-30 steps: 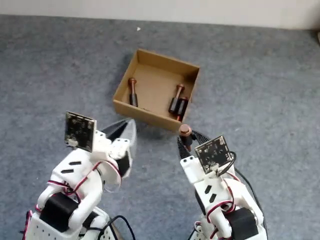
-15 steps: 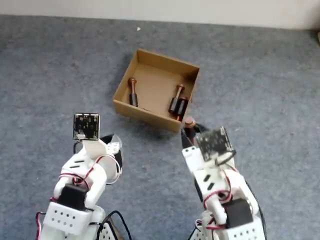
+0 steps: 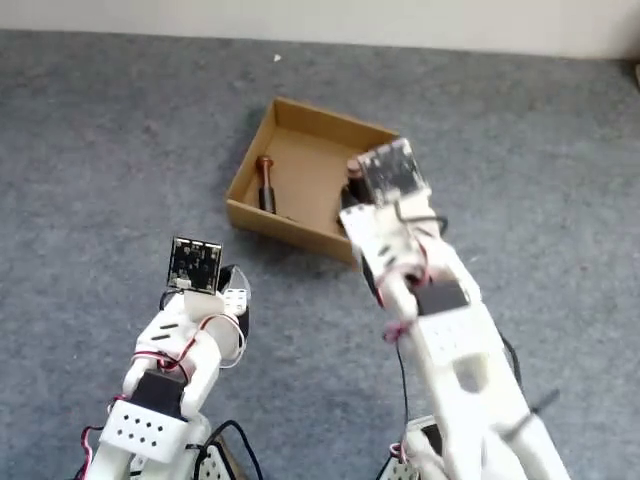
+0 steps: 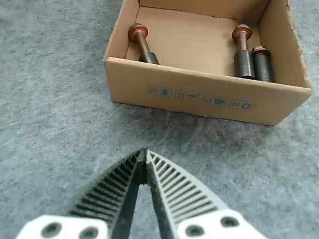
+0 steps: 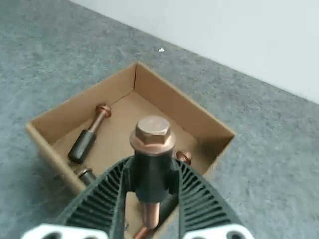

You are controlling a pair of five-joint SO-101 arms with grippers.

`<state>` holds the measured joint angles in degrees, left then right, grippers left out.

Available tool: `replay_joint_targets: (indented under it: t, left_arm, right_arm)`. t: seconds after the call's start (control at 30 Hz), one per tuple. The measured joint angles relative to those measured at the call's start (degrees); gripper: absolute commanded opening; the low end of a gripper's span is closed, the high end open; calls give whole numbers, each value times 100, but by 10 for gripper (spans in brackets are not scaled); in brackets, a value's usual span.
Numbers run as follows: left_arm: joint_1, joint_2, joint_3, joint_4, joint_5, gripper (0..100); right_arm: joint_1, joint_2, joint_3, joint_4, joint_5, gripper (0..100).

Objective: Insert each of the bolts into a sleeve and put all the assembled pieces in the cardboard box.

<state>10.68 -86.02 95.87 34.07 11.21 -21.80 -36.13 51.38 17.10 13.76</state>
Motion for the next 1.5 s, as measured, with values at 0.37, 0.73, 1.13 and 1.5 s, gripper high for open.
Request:
replay_joint_targets:
  t: [0.37, 0.73, 1.13, 1.5]
  left_arm:
    - [0, 0, 0, 0, -18, 5]
    - [0, 0, 0, 0, -18, 5]
    - [0, 0, 0, 0, -18, 5]
    - [-352, 0, 0, 0, -62, 5]
  right_arm:
    - [0, 2048, -835, -308, -9, 118]
    - [0, 396, -932, 1196, -9, 12]
    - [0, -2725, 1099, 2488, -9, 11]
    - [9, -5908, 3525, 2488, -9, 11]
